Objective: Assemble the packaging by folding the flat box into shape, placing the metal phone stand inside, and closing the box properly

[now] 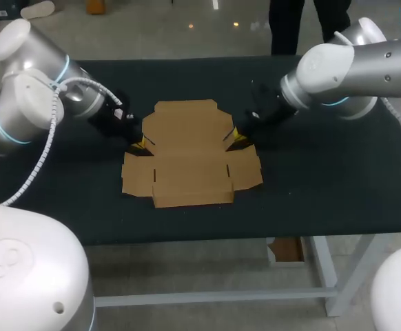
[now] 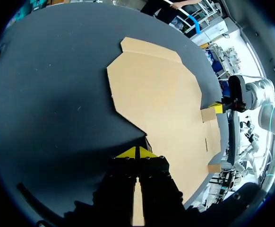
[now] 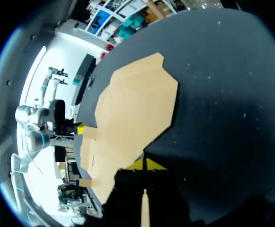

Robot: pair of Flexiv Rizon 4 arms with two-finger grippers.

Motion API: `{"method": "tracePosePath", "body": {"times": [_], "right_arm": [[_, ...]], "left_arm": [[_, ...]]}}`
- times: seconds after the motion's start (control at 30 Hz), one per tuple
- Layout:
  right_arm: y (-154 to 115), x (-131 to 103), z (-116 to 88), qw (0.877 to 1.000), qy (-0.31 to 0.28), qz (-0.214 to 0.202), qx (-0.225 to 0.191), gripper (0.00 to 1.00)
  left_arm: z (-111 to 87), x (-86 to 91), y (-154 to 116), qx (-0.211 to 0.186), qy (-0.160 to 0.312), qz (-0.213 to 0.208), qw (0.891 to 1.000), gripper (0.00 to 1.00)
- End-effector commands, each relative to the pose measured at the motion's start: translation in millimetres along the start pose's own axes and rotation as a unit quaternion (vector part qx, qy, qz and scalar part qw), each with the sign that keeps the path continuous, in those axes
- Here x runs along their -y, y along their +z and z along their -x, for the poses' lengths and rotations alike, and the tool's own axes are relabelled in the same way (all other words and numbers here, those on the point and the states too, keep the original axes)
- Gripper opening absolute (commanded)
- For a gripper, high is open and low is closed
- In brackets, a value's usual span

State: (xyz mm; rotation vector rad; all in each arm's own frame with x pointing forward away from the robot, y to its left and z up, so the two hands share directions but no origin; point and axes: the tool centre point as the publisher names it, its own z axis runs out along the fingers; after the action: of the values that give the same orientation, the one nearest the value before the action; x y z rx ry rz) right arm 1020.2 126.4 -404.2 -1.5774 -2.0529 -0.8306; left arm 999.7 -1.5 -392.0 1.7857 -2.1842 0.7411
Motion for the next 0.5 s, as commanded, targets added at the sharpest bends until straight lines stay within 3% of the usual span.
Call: {"method": "tracePosePath", "body": {"times": [0.03,0.5], "right_arm": [[1.9,2.7,-4.0,1.0,0.002,0.003,0.011,0.0],[9.6,0.3,-10.3,1.0,0.0,0.0,0.02,0.0]], "left_arm": [[-9.3,-1.8,-2.0,0.012,0.002,0.001,1.0,0.0],[-15.9,-2.2,2.5,0.016,0.004,-0.005,1.0,0.0]]}}
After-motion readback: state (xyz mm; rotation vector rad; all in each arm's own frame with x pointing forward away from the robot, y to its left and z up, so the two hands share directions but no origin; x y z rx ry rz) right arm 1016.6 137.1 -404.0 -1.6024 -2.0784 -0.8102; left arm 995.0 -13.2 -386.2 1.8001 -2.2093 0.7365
